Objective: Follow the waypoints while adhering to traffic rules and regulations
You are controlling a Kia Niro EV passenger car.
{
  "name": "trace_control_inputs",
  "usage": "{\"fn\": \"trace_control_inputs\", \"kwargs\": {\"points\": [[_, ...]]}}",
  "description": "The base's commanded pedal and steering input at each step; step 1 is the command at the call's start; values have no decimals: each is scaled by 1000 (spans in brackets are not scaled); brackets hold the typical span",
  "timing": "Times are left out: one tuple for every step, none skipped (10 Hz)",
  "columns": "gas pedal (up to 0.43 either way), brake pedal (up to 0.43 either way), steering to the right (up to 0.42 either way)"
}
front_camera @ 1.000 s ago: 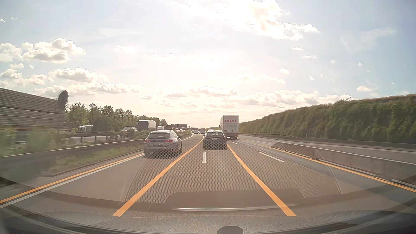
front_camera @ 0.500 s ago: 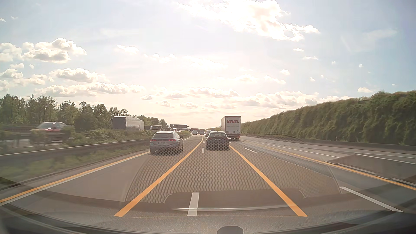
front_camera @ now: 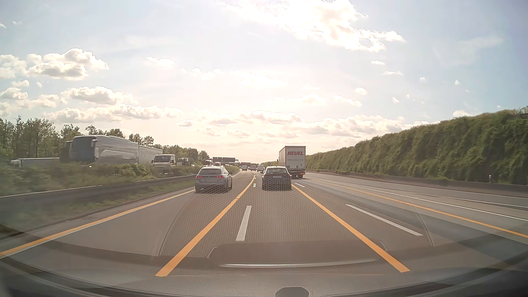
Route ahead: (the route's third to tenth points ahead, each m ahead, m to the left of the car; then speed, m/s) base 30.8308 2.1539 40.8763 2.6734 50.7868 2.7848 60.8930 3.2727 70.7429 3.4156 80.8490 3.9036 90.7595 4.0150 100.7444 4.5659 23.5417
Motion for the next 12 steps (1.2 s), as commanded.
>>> {"fn": "trace_control_inputs", "kwargs": {"points": [[130, 0, 2], [130, 0, 1], [130, 0, 0], [130, 0, -1], [130, 0, -1], [130, 0, -3], [130, 0, -3], [130, 0, -3], [130, 0, -3], [130, 0, -3], [130, 0, -3], [130, 0, -3]]}}
